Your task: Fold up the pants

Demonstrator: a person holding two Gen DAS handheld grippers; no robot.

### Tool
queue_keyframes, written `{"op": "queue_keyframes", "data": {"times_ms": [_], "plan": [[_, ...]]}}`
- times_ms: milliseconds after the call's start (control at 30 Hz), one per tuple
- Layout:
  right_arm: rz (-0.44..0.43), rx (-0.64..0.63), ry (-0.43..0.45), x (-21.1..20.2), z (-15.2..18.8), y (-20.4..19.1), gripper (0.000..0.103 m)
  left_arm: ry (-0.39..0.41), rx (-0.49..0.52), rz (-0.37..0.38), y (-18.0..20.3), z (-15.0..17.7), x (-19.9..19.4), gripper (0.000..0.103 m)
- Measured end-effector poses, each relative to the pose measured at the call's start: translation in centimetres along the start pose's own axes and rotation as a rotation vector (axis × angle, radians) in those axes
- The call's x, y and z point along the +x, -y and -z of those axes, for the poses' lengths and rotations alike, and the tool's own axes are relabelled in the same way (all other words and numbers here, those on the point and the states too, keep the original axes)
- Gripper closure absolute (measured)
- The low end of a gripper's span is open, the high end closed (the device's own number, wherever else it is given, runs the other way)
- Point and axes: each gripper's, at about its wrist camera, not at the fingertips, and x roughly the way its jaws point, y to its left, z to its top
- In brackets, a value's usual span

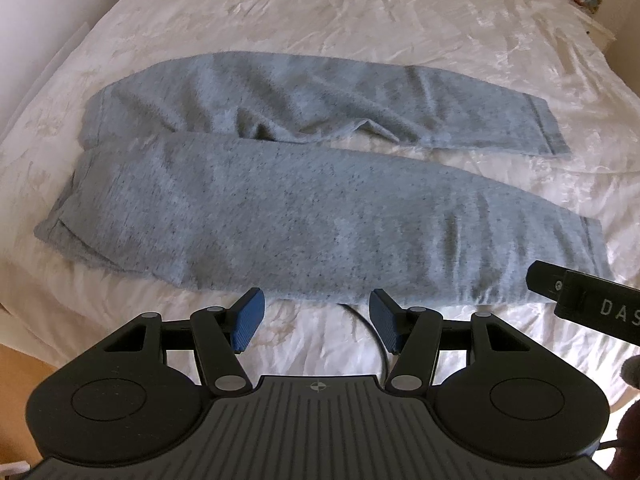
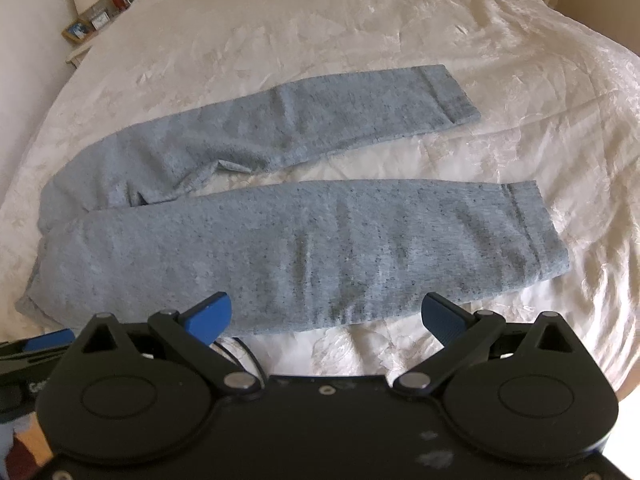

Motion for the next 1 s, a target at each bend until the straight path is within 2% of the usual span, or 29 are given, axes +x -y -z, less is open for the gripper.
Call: {"op": "queue_keyframes", "data": {"times_ms": [200, 500, 667, 767, 900, 933, 1000], "plan": [[0.009, 0.001, 0.004, 1.2, -0.1, 0.2, 0.000, -0.028, 0.001, -0.028, -0.3, -0.1, 0.3, 0.046], [0.091, -0.028, 0.013, 2.8, -0.8, -0.5, 0.000, -0.040, -0.018, -0.074, -1.9, -1.0, 0.4, 0.046], [0.121, -0.032, 0.017, 3.3, -1.5, -1.0, 0.000, -0.024, -0.006, -0.070, -2.7, -1.8, 0.6, 0.052], [0.143, -0.044, 0.057, 2.8, -1.9, -1.5, 0.000, -0.013, 0.010, -0.066, -3.4, -2.6, 1.0, 0.060], [0.199, -0.084, 0.240, 0.9, -2.3, -2.5, 0.000, -0.010, 0.033, -0.062, -5.2, -4.3, 2.0, 0.063], [0.189, -0.091, 0.242, 0.9, -2.5, -2.6, 0.000, 0.001, 0.036, -0.065, -5.7, -4.8, 2.2, 0.063], [0.127, -0.072, 0.153, 2.1, -3.2, -2.3, 0.000, 0.030, 0.045, -0.077, -6.8, -5.7, 2.5, 0.063]]}}
